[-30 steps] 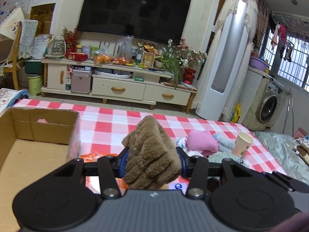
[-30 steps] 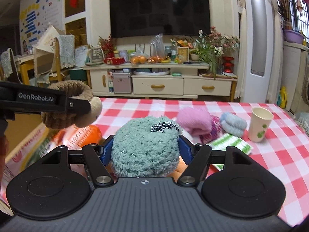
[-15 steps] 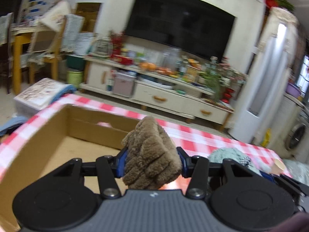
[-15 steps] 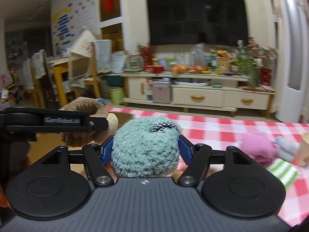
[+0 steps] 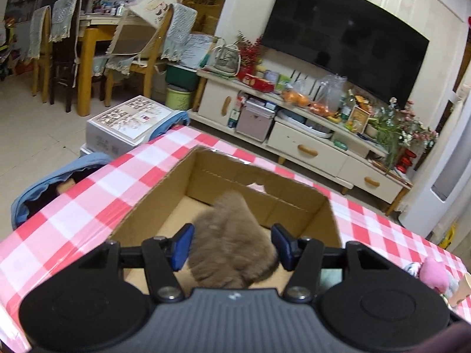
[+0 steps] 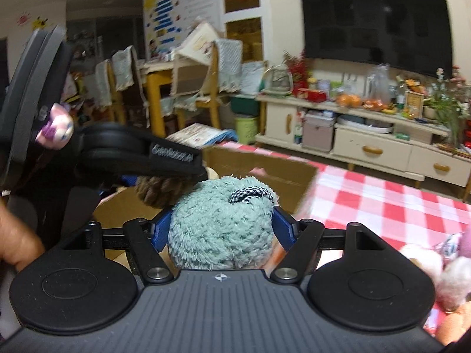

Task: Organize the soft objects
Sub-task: 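Open the left tool to drop the headband while the right tool drops the teal pad, then move both tools back toward the remaining soft items on the table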

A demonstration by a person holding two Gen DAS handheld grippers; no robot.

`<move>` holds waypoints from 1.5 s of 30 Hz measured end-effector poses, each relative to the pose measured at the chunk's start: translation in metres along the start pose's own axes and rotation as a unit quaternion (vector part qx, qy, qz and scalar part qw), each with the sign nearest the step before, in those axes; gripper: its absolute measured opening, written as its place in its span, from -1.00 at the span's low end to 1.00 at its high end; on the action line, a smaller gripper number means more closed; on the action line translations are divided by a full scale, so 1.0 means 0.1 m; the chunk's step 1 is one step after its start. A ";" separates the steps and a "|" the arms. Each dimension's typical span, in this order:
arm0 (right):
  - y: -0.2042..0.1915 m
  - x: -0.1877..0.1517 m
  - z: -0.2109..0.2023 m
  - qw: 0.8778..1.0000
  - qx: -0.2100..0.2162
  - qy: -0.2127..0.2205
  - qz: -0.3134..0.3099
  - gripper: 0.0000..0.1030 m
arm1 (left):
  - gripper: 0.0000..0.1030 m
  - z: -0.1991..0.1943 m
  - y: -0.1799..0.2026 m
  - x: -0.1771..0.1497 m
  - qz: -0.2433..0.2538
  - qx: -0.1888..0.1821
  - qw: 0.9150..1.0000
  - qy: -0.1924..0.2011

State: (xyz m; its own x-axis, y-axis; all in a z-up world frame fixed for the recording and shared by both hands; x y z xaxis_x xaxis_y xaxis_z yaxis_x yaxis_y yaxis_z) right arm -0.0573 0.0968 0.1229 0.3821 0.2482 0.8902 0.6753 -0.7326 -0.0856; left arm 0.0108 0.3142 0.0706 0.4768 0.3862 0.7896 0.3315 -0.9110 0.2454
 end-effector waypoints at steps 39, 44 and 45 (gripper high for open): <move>1.22 -0.59 -1.27 0.965 -0.216 0.079 0.126 1.00 | 0.98 -0.35 1.21 -0.37 0.114 -0.108 0.986 0.061; 1.33 -0.69 -1.36 0.964 -0.229 0.058 0.120 1.00 | 0.98 -0.38 1.37 -0.47 0.133 -0.118 0.982 0.061; 1.36 -0.71 -1.38 0.964 -0.229 0.057 0.125 1.00 | 0.98 -0.39 1.41 -0.49 0.136 -0.121 0.981 0.061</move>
Point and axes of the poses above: each gripper's, at about its wrist camera, not at the fingertips, and z roughly the way its jaws point, y to its right, x to its top, the point moved 8 cm from there along z, roughly the way its jaws point, and after that the axes turned 3 degrees about x, right-handed, at the moved point
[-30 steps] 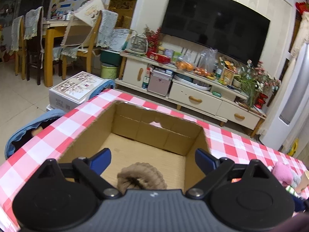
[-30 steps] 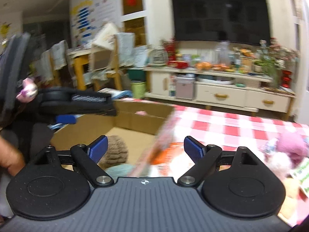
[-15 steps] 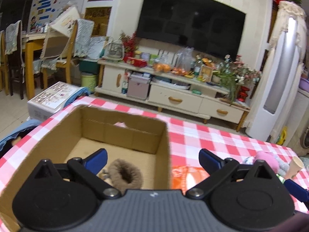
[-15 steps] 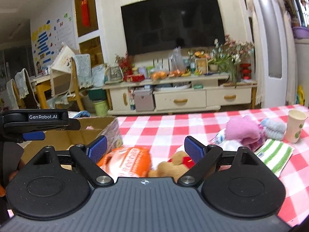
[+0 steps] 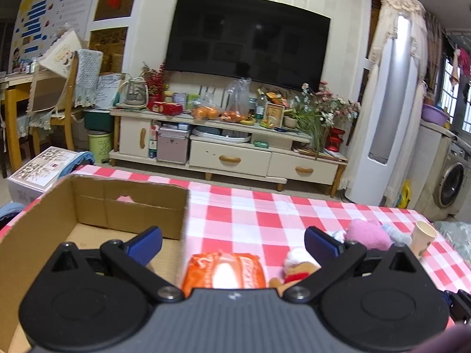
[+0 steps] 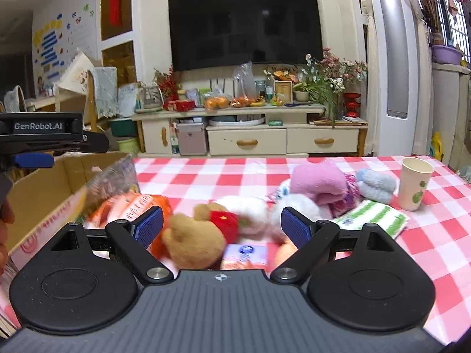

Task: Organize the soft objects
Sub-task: 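Move both tools back toward the remaining soft items on the table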

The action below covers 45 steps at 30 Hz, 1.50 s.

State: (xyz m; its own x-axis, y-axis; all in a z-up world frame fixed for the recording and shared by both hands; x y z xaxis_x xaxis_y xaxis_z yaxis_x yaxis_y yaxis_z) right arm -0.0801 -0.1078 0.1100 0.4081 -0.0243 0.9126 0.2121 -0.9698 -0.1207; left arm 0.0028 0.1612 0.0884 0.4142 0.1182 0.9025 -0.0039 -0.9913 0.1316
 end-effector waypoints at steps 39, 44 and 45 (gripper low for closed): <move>1.63 -0.40 0.29 0.976 -0.054 -0.064 0.203 1.00 | 0.95 0.23 1.77 -0.99 0.163 -0.163 0.967 -0.108; 1.72 -0.45 0.47 0.964 -0.025 -0.079 0.253 1.00 | 0.92 0.36 1.92 -1.12 0.184 -0.165 0.961 -0.124; 1.75 -0.45 0.50 0.961 -0.024 -0.081 0.264 1.00 | 0.90 0.38 1.94 -1.14 0.186 -0.165 0.960 -0.125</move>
Point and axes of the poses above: each gripper's, at about its wrist camera, not at the fingertips, and z roughly the way its jaws point, y to its right, x to its top, the point moved 8 cm from there along z, roughly the way its jaws point, and after that the axes turned 3 degrees about x, right-handed, at the moved point
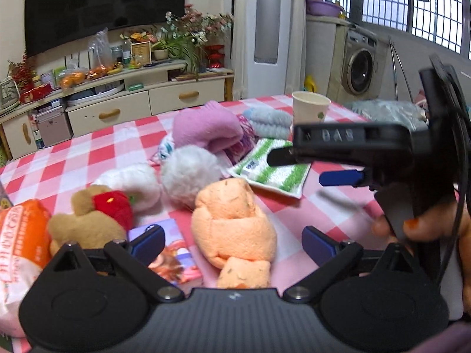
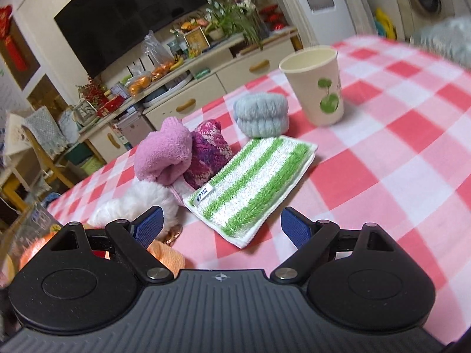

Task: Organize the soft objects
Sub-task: 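Move both tools back toward the remaining soft items on the table, then grasp the orange towel with the left tool while the right tool grasps the green-striped sponge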

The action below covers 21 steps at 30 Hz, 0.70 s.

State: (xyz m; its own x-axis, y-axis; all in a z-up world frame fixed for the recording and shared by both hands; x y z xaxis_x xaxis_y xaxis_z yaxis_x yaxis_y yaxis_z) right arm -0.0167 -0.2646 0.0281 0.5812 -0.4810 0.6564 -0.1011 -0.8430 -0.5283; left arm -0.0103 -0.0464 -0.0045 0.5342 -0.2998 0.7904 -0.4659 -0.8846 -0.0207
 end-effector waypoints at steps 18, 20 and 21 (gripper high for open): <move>0.43 0.33 0.30 0.996 0.001 0.009 0.086 1.00 | 0.50 0.38 0.02 0.00 -0.014 0.011 0.999 -0.045; 0.41 0.33 0.32 0.996 0.013 0.009 0.091 1.00 | 0.49 0.40 0.01 0.01 -0.022 0.011 0.999 -0.046; 0.36 0.31 0.31 0.995 0.019 0.010 0.094 1.00 | 0.49 0.41 0.00 0.01 -0.027 0.010 0.999 -0.046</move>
Point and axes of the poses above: each gripper's, at about its wrist camera, not at the fingertips, and z roughly the way its jaws point, y to its right, x to its top, the point moved 8 cm from there along z, roughly the way its jaws point, and after that the axes turned 3 degrees about x, right-handed, at the moved point
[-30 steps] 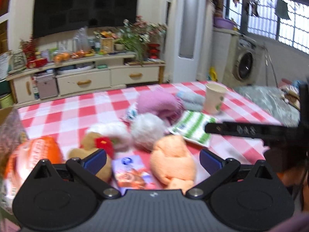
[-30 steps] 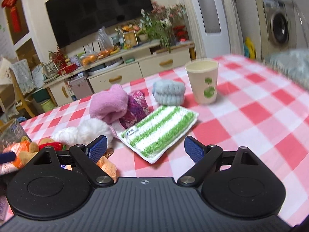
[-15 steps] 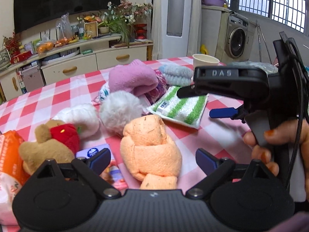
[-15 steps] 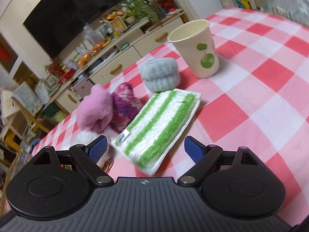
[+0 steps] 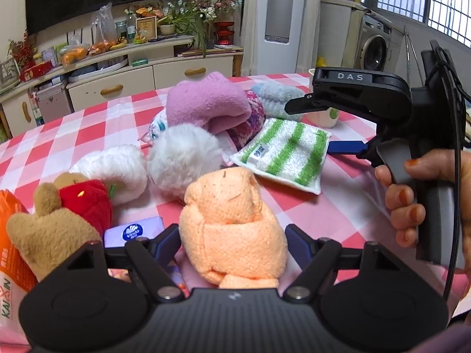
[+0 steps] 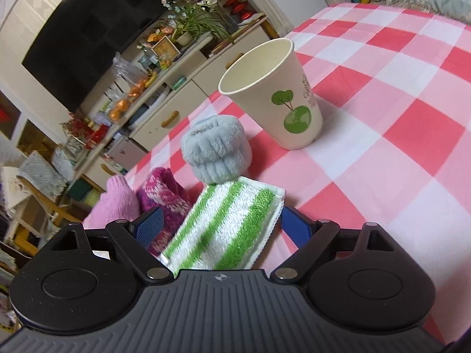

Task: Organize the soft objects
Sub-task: 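Grasp the orange towel with the left tool while the right tool grasps the green-striped sponge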

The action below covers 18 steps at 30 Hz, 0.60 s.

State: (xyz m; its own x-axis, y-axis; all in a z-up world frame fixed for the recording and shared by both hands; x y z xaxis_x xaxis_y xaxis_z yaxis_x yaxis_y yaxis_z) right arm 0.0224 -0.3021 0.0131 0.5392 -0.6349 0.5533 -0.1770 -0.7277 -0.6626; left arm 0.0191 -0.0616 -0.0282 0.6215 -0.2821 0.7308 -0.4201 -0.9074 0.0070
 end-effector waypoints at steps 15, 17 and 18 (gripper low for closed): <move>-0.49 -0.20 -0.08 0.963 0.244 -0.030 0.113 1.00 | 0.47 0.11 -0.18 0.02 -0.103 -0.019 0.994 -0.015; -0.59 -0.22 -0.07 0.966 0.239 -0.027 0.093 1.00 | 0.47 0.10 -0.19 0.02 -0.108 -0.020 0.994 -0.015; -0.62 -0.24 -0.05 0.972 0.222 -0.027 0.076 1.00 | 0.47 0.10 -0.19 0.02 -0.108 -0.021 0.994 -0.015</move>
State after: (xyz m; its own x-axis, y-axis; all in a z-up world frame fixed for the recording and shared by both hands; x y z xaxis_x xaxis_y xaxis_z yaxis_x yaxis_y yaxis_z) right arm 0.0166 -0.2431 0.0437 0.5784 -0.7037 0.4127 0.1078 -0.4355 -0.8937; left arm 0.0350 -0.0482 -0.0335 0.7194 -0.0926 0.6884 -0.3017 -0.9344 0.1895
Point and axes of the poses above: each gripper's, at about its wrist camera, not at the fingertips, and z roughly the way its jaws point, y to its right, x to its top, the point moved 8 cm from there along z, roughly the way its jaws point, and after that the axes turned 3 degrees about x, right-handed, at the moved point
